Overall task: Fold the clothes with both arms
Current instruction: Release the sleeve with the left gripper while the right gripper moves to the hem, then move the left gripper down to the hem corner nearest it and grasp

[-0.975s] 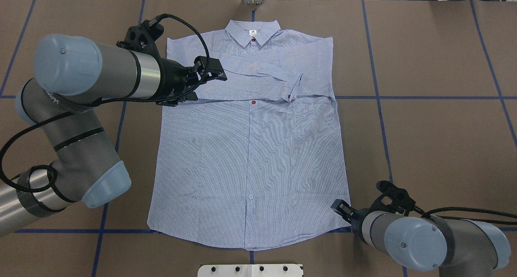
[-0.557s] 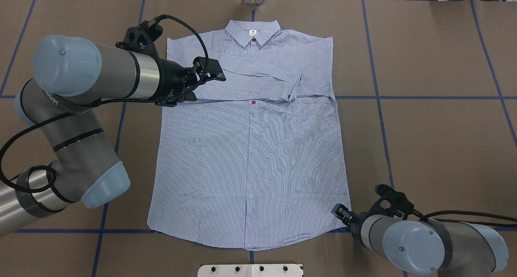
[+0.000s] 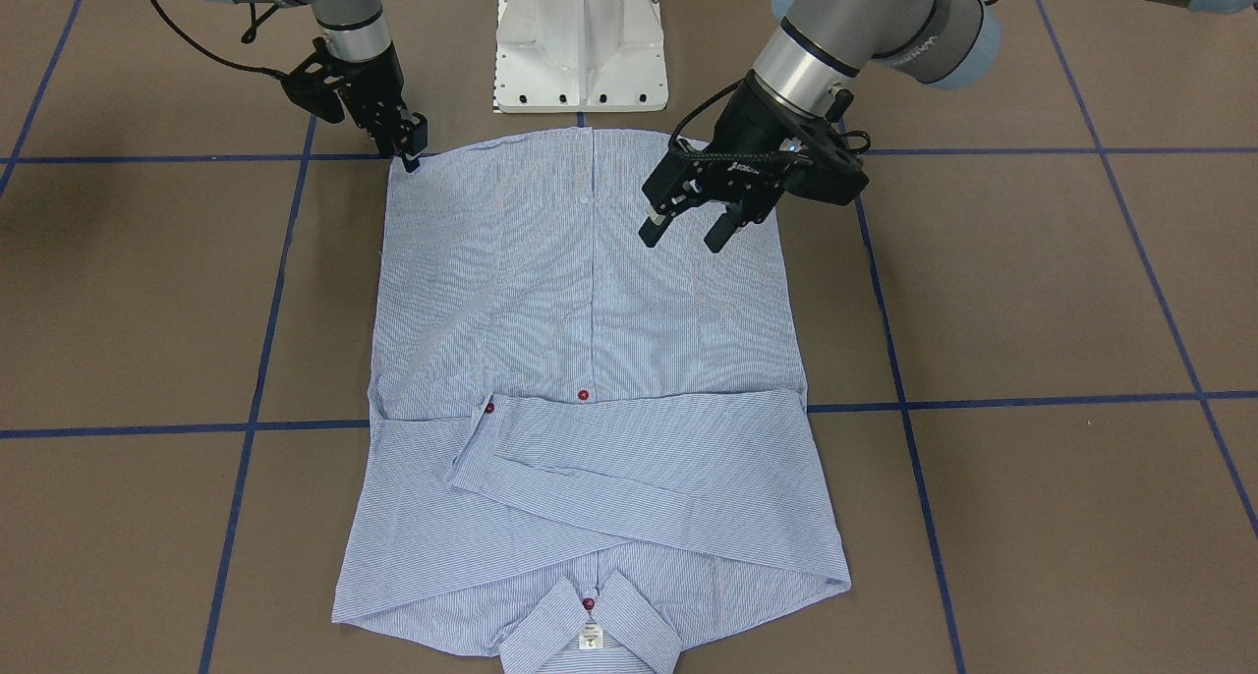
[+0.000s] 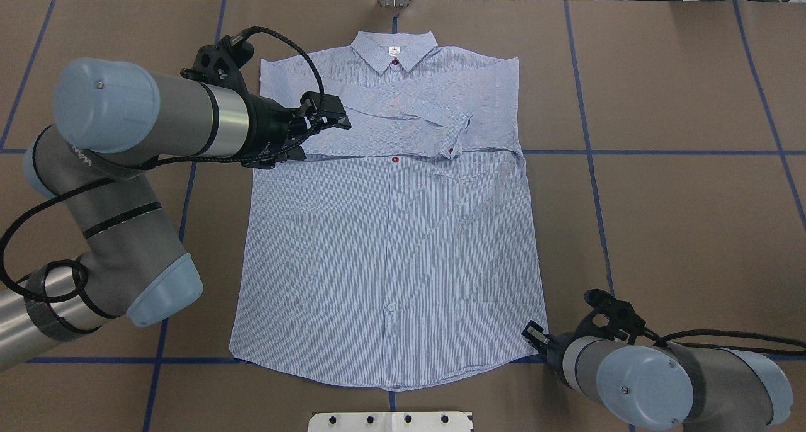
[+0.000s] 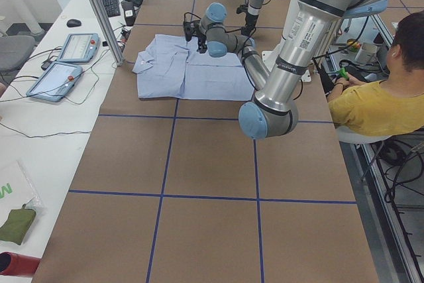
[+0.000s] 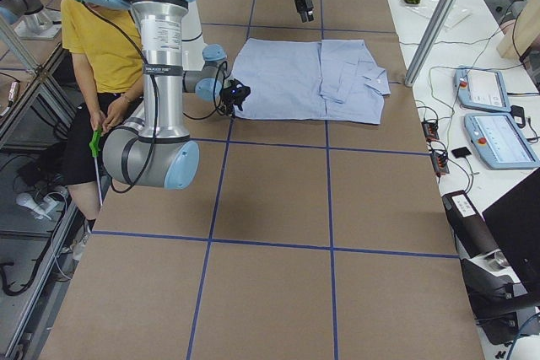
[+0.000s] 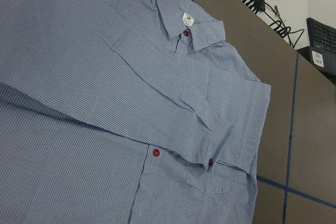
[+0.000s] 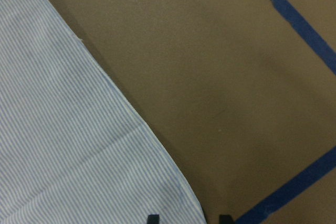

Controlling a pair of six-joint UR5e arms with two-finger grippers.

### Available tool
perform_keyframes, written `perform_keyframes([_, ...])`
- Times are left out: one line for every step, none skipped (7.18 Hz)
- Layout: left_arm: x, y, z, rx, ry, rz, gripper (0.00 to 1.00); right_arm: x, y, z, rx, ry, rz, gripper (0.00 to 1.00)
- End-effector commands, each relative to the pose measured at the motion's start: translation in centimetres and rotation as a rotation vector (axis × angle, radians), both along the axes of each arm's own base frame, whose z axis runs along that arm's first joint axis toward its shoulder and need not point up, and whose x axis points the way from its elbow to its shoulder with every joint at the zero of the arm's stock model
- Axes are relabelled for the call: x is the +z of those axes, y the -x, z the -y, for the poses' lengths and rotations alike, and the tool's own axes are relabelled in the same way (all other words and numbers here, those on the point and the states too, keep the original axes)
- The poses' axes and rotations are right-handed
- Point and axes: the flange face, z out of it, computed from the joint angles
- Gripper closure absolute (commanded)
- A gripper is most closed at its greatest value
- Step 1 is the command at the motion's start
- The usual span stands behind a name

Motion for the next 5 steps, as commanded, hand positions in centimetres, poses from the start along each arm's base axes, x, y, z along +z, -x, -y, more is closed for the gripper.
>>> perform_keyframes([0.4, -0.2, -0.1, 0.002, 0.007, 0.005, 0.04, -0.2, -0.1, 0.0, 0.011, 0.011, 0.007, 0.98])
perform_keyframes([0.5, -0.1, -0.1, 0.001, 0.01, 0.005, 0.04, -0.3, -0.2, 0.0, 0.016, 0.016, 0.01, 1.0])
perform_keyframes([0.9, -0.1, -0.1, -0.002, 0.02, 0.007, 0.04, -1.0, -0.6, 0.1, 0.017, 0.017, 0.025, 1.0])
perform_keyframes([2.8, -0.3, -1.0, -0.01, 0.067, 0.056, 0.04, -2.5, -1.5, 0.0, 0.015, 0.017, 0.059, 1.0])
perform_keyframes([1.5, -1.7, -5.0, 0.018, 0.098, 0.133, 0.04, -3.5, -2.3, 0.0, 0.015, 0.016, 0.08, 1.0])
